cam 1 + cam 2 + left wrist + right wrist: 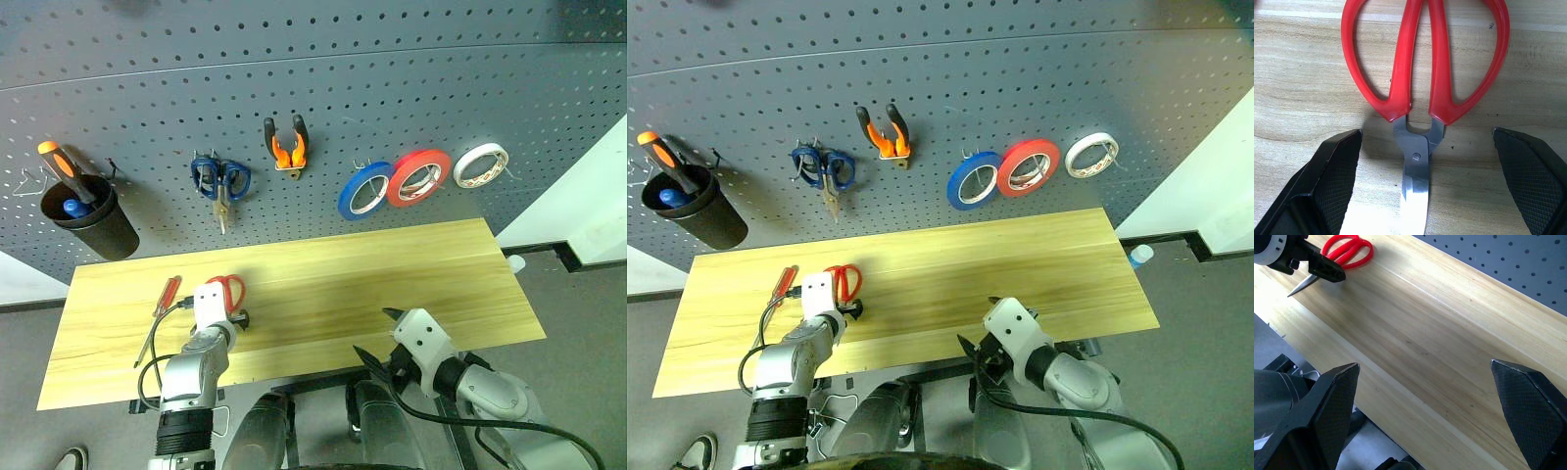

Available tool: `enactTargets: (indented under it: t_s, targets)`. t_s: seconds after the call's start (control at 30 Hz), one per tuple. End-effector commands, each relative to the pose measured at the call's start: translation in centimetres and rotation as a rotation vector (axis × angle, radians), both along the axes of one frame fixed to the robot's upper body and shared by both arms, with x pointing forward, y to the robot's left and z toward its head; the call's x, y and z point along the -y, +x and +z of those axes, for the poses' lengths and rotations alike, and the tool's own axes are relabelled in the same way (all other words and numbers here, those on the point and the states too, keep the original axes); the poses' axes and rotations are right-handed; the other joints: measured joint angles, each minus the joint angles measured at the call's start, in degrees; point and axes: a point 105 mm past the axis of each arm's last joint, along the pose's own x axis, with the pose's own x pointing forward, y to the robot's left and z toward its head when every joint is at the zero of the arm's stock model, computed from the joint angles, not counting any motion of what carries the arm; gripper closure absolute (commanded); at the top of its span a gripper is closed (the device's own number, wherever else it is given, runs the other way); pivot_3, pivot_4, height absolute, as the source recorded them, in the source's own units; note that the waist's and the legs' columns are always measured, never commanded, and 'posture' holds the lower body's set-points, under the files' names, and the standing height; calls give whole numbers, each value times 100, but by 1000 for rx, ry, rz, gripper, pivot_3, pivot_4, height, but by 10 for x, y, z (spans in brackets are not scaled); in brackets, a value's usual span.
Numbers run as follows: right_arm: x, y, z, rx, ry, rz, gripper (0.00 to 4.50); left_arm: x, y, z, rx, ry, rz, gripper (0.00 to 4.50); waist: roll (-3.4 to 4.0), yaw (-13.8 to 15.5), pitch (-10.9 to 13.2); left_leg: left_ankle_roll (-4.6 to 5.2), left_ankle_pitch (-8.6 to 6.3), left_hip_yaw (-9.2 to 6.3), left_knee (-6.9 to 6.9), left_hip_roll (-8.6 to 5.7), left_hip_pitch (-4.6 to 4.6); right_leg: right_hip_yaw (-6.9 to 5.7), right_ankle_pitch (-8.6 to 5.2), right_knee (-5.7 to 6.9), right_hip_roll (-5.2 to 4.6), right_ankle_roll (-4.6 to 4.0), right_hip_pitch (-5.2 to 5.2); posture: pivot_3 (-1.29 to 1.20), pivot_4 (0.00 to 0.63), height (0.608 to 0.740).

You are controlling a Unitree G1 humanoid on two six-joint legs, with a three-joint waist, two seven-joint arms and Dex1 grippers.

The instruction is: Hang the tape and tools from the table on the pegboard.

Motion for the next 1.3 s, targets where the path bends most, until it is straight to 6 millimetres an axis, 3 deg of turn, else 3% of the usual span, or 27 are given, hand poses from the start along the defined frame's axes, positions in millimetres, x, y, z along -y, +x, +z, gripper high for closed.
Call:
enactTargets:
  t_s: [0.03,0.3,0.33,0.4,0.67,0.77,1.13,1.3]
  targets:
    - [-6,-3,13,48,16,24,24,3,-26,-33,-183,6,-12,37,3,-2,-1,0,0,0,0,0,1,0,-1,0,0,1,1,-36,264,727]
    - [-10,-10,16,34,36,66,24,5,-26,-35,-201,9,-18,37,8,-1,-2,0,0,0,-2,0,3,0,-2,-1,-1,4,2,-40,265,727]
    - [-10,-10,16,34,36,70,7,6,-26,-35,-202,8,-17,223,10,-2,-1,0,0,0,-3,0,3,0,-2,-1,-1,4,3,-40,265,727]
    - [-10,-11,18,37,36,73,0,7,-26,-36,-205,4,-19,678,10,-5,-1,0,-1,-1,-3,0,3,0,-2,-2,-1,5,3,-40,265,727]
    - [-9,-8,26,71,29,73,0,9,-27,-37,-210,-6,-23,3434,9,-24,0,0,-1,0,-12,1,4,1,-5,-6,-1,10,3,-46,264,727]
    - [-9,-7,27,76,26,72,0,9,-27,-36,-210,-7,-23,4257,12,-25,-2,-1,-1,0,-14,2,4,1,-5,-6,-1,10,2,-45,261,727]
    - [-8,-3,26,91,9,67,0,14,-25,-34,-192,-29,-42,4254,18,-20,-1,-1,-2,0,-17,2,3,1,-7,-9,-1,13,2,-41,260,727]
    - [-9,-4,28,93,16,77,0,19,-23,-23,-135,-43,-90,4254,17,-25,2,1,-3,-1,-19,2,1,1,-8,-13,-1,15,-1,-38,259,727]
